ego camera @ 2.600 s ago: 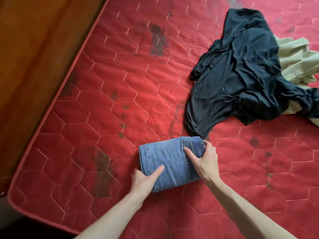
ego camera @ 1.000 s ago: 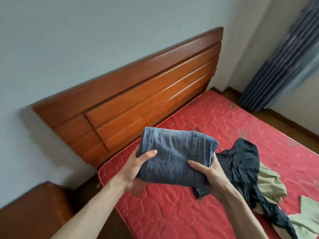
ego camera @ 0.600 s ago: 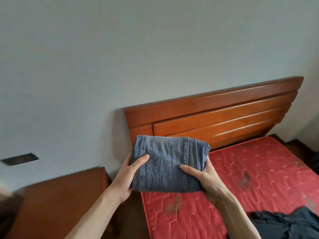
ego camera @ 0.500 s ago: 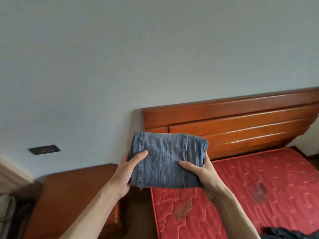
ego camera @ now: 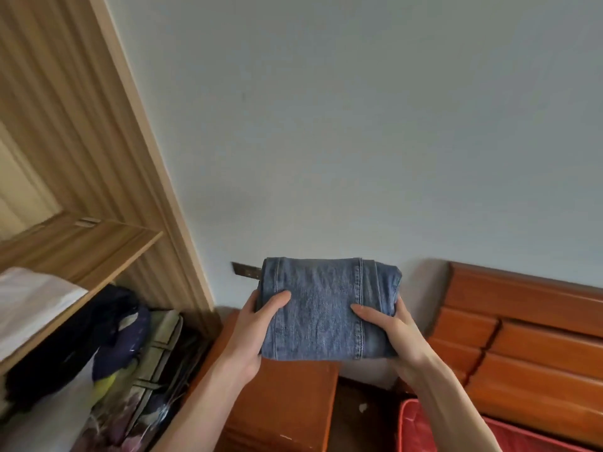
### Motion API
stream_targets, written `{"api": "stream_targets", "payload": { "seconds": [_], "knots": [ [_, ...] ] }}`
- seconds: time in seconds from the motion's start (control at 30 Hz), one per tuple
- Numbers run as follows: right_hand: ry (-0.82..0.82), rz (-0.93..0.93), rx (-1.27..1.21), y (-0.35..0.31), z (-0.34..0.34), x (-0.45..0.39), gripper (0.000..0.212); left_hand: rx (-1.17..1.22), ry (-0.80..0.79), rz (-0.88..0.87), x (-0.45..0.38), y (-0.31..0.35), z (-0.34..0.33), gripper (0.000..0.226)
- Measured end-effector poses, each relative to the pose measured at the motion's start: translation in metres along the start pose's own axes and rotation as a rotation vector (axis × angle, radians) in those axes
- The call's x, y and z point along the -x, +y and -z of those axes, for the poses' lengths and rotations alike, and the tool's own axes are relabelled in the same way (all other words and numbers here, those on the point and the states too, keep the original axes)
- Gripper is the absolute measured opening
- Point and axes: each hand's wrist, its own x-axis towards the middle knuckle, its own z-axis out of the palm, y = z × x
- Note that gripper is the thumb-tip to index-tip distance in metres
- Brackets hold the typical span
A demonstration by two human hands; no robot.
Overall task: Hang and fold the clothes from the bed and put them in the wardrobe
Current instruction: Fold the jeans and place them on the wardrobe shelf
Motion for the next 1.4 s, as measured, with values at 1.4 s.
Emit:
{"api": "stream_targets", "payload": {
  "seconds": [1.4],
  "knots": [
    [-1.056, -0.359, 0.404, 0.137, -0.583, -0.247, 0.061, 0.318, 1.320, -0.238, -0.036, 0.084, 0.428, 0.047]
  ]
}}
